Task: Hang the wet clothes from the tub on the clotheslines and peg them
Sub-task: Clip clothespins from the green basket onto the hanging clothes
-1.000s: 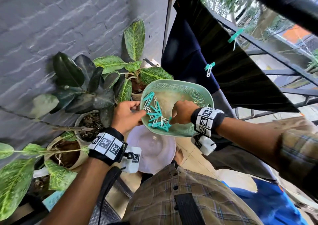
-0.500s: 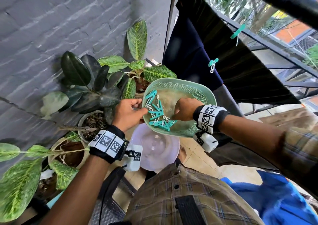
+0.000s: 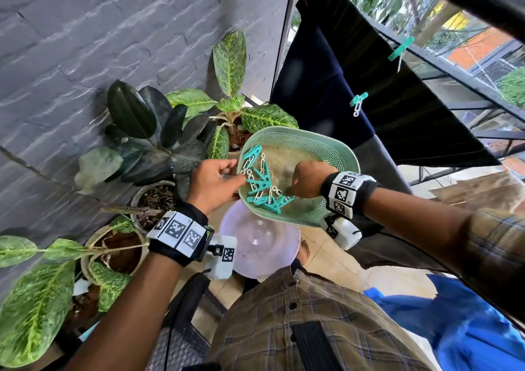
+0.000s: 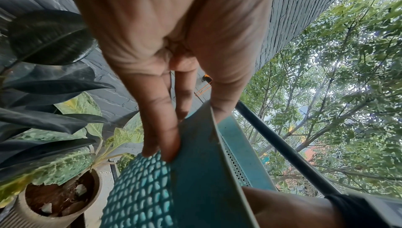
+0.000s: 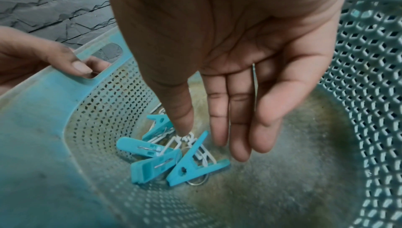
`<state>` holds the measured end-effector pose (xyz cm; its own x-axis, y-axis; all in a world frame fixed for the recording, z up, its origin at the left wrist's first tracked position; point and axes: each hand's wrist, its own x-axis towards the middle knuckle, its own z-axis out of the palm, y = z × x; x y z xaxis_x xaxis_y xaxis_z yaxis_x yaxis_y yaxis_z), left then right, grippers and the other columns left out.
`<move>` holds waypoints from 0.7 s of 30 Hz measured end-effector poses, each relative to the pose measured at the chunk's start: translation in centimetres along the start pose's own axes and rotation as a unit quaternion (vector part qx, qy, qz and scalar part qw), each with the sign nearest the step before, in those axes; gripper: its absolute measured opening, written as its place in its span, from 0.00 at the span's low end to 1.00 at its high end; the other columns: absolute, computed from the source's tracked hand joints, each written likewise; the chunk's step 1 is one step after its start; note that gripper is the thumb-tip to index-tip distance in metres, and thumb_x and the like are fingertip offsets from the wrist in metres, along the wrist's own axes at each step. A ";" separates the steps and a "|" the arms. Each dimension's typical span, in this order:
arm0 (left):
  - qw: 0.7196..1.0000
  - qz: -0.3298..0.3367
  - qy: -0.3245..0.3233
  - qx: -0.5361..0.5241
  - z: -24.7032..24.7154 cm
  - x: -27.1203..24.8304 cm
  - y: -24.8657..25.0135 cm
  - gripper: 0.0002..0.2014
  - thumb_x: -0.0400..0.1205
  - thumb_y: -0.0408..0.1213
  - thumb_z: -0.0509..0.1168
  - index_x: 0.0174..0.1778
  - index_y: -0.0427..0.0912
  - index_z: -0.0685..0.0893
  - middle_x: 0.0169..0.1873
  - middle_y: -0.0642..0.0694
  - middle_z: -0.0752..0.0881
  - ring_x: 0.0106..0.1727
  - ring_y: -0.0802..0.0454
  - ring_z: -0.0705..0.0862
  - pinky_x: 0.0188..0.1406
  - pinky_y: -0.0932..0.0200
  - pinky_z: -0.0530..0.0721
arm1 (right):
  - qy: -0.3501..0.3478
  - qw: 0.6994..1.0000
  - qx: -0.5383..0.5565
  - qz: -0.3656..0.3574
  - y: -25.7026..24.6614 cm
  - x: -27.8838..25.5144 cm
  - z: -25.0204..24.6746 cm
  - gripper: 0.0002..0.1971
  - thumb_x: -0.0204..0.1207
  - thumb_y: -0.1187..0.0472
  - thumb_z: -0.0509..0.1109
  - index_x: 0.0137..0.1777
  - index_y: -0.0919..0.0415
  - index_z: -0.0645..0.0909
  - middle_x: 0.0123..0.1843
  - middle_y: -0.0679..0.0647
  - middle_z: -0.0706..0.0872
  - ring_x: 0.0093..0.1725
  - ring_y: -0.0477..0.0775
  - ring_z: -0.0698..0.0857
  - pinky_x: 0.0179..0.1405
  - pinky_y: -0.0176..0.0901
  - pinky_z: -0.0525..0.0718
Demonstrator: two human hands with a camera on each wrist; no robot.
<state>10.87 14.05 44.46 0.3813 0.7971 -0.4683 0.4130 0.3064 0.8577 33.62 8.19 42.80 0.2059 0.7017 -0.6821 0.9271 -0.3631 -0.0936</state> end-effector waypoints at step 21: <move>1.000 -0.005 -0.003 -0.024 -1.0 -0.1 -1.3 0.12 0.75 0.29 0.73 0.49 0.50 0.92 0.45 0.48 0.93 0.45 0.48 0.93 0.42 0.35 0.91 | -0.011 0.998 0.008 -0.053 -2.2 1.8 -1.3 0.19 0.69 0.36 0.75 0.49 0.49 0.89 0.46 0.47 0.91 0.47 0.53 0.87 0.52 0.46 0.85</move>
<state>9.51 14.09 43.61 0.3820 0.7912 -0.4776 0.3768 0.3385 0.8622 32.32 11.07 42.71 0.0994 0.7229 -0.6837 0.9384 -0.2967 -0.1772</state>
